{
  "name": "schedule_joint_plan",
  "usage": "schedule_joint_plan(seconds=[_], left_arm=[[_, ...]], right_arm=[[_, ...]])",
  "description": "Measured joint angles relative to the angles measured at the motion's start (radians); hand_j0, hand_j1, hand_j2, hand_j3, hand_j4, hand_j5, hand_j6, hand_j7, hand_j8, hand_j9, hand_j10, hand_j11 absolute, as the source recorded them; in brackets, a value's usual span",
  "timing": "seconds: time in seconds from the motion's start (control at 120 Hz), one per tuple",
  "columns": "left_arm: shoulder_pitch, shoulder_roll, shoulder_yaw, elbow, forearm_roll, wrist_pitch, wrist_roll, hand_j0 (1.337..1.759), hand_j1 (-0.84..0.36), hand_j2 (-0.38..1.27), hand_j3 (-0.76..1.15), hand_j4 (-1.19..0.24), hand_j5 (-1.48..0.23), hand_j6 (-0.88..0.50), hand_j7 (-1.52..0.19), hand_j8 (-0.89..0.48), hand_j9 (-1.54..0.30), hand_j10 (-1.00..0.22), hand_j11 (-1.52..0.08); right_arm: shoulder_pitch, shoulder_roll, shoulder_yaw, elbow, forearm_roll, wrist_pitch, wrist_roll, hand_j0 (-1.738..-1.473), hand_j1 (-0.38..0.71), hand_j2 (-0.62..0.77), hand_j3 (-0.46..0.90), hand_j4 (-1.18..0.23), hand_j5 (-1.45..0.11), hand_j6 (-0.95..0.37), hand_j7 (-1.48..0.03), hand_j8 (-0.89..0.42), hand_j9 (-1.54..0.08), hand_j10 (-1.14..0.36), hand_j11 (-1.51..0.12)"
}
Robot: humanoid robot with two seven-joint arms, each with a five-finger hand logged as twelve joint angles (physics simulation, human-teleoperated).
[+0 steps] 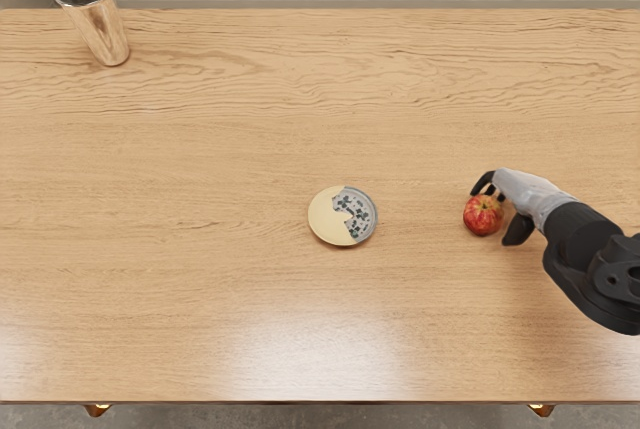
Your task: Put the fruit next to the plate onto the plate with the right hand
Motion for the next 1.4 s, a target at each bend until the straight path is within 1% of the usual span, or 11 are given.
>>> schedule_joint_plan(seconds=[0.208,0.35,0.442,0.508,0.717,0.792,0.875,0.933,1.15,1.3,1.4], left_arm=[[0.004,0.0,0.001,0.0,0.0,0.0,0.0,1.658,0.35,0.0,0.0,0.0,0.0,0.0,0.0,0.0,0.0,0.0,0.0],[0.005,0.0,0.002,0.0,0.0,0.0,0.0,1.658,0.35,0.0,0.0,0.0,0.0,0.0,0.0,0.0,0.0,0.0,0.0],[0.005,0.0,0.002,0.0,0.0,0.0,0.0,1.658,0.35,0.0,0.0,0.0,0.0,0.0,0.0,0.0,0.0,0.0,0.0],[0.005,0.0,0.002,0.0,0.0,0.0,0.0,1.658,0.35,0.0,0.0,0.0,0.0,0.0,0.0,0.0,0.0,0.0,0.0],[0.005,0.0,0.002,0.0,0.0,0.0,0.0,1.658,0.35,0.0,0.0,0.0,0.0,0.0,0.0,0.0,0.0,0.0,0.0],[0.005,0.0,0.002,0.0,0.0,0.0,0.0,1.658,0.35,0.0,0.0,0.0,0.0,0.0,0.0,0.0,0.0,0.0,0.0],[0.005,0.0,0.002,0.0,0.0,0.0,0.0,1.658,0.35,0.0,0.0,0.0,0.0,0.0,0.0,0.0,0.0,0.0,0.0],[0.005,0.0,0.002,0.0,0.0,0.0,0.0,1.658,0.35,0.0,0.0,0.0,0.0,0.0,0.0,0.0,0.0,0.0,0.0],[0.005,0.0,0.002,0.0,0.0,0.0,0.0,1.658,0.35,0.0,0.0,0.0,0.0,0.0,0.0,0.0,0.0,0.0,0.0],[0.005,0.0,0.002,0.0,0.0,0.0,0.0,1.658,0.35,0.0,0.0,0.0,0.0,0.0,0.0,0.0,0.0,0.0,0.0],[0.005,0.0,0.002,0.0,0.0,0.0,0.0,1.658,0.35,0.0,0.0,0.0,0.0,0.0,0.0,0.0,0.0,0.0,0.0]], right_arm=[[0.009,0.023,0.001,0.008,0.0,0.001,0.0,-1.658,0.14,-0.08,0.0,-0.41,-0.53,-0.41,-0.53,-0.41,-0.53,-0.41,-0.53],[0.008,0.032,0.001,0.009,0.0,0.0,0.0,-1.658,0.2,-0.08,0.0,-0.46,-0.6,-0.46,-0.6,-0.47,-0.6,-0.46,-0.6],[0.009,0.043,0.001,0.009,0.0,0.0,-0.001,-1.656,0.23,-0.04,0.0,-0.51,-0.66,-0.46,-0.66,-0.43,-0.66,-0.51,-0.66],[0.008,0.047,0.001,0.008,-0.001,0.0,-0.002,-1.653,0.23,-0.05,0.0,-0.55,-0.69,-0.44,-0.7,-0.41,-0.7,-0.54,-0.7],[0.005,0.05,0.001,0.009,-0.003,0.001,-0.001,-1.651,0.25,0.11,0.0,-0.65,-0.81,-0.44,-0.82,-0.39,-0.83,-0.64,-0.83],[0.007,0.051,0.001,0.01,-0.002,0.003,-0.001,-1.651,0.25,0.11,0.0,-0.67,-0.85,-0.44,-0.86,-0.38,-0.87,-0.63,-0.87],[0.016,0.049,0.007,0.014,0.003,0.009,0.0,-1.651,0.27,0.16,0.0,-0.68,-0.9,-0.41,-0.89,-0.36,-0.91,-0.62,-0.91],[0.044,0.047,0.014,0.022,0.015,0.027,0.0,-1.651,0.28,0.18,0.0,-0.67,-0.92,-0.4,-0.91,-0.35,-0.93,-0.61,-0.93],[0.206,0.075,0.037,0.039,0.112,0.112,-0.001,-1.65,0.3,0.18,0.0,-0.64,-0.95,-0.38,-0.93,-0.32,-0.95,-0.58,-0.95],[0.308,0.138,0.047,0.041,0.202,0.143,-0.001,-1.65,0.3,0.19,0.0,-0.63,-0.96,-0.37,-0.93,-0.32,-0.95,-0.58,-0.95],[0.344,0.205,0.05,0.039,0.247,0.145,-0.001,-1.65,0.31,0.19,0.0,-0.62,-0.97,-0.36,-0.94,-0.31,-0.95,-0.58,-0.95]])
